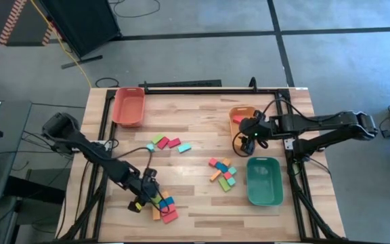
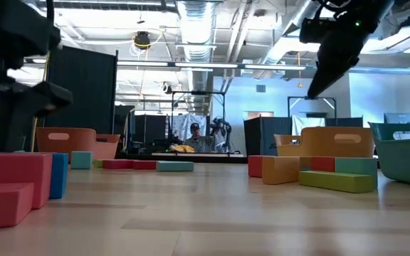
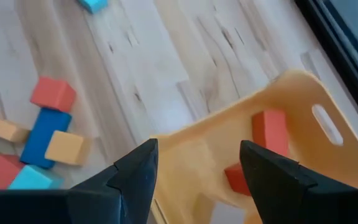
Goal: Sort blocks by size
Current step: Put the large rectangular green block into the yellow bin
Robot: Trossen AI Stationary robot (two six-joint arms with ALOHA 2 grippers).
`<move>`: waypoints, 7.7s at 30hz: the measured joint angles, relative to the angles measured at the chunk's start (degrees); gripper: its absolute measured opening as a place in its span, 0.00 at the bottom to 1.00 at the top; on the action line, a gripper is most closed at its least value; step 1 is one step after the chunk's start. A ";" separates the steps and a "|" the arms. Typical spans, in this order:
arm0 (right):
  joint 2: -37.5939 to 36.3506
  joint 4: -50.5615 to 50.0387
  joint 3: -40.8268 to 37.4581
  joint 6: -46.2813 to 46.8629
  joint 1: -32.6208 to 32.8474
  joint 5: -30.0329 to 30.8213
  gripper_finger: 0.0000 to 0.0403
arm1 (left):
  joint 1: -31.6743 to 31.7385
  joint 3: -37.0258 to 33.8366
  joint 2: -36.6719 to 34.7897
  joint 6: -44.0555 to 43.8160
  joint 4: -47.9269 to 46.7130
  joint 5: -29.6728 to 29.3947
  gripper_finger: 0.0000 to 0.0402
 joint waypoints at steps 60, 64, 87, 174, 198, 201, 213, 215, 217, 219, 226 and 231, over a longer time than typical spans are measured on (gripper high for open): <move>12.81 18.89 -0.04 -11.20 5.94 -1.90 0.64 | 2.45 0.10 -0.91 -20.90 0.37 -5.17 0.45; 12.80 18.95 -0.04 -11.26 5.94 -1.90 0.64 | 2.45 0.13 -0.42 -20.71 0.99 -6.50 0.45; 14.84 27.93 -0.02 -13.65 8.50 -6.36 0.64 | 14.22 0.04 -0.42 -3.59 -0.12 -16.12 0.44; 68.17 46.79 38.43 -31.86 1.72 -31.61 0.39 | 16.76 6.14 -16.20 4.19 -18.01 -18.32 0.44; 55.11 17.29 38.29 -33.58 2.46 -23.92 0.40 | 16.41 6.12 -16.25 3.51 -19.30 -18.38 0.44; 52.05 11.55 38.25 -33.60 2.55 -21.89 0.40 | 16.41 6.12 -16.25 3.51 -19.48 -18.43 0.44; 40.34 -13.07 38.25 -29.03 2.38 -10.22 0.40 | 16.41 6.08 -16.25 3.51 -19.63 -18.43 0.44; 38.29 -16.47 38.25 -27.37 2.38 -8.57 0.40 | 16.41 6.08 -16.25 3.51 -19.61 -18.43 0.44; 36.04 -20.00 38.25 -25.57 2.38 -6.97 0.40 | 16.41 6.08 -16.25 3.51 -19.61 -18.43 0.44; 33.98 -23.10 38.25 -23.57 2.37 -4.72 0.40 | 16.41 6.08 -16.25 3.51 -19.61 -18.43 0.44; 25.33 -27.64 31.40 -16.94 0.06 2.03 0.40 | 16.41 5.90 -16.25 3.41 -19.32 -18.40 0.44; 19.20 -25.13 20.73 -14.86 -4.44 3.67 0.40 | 16.41 3.13 -16.25 2.69 -18.84 -18.36 0.44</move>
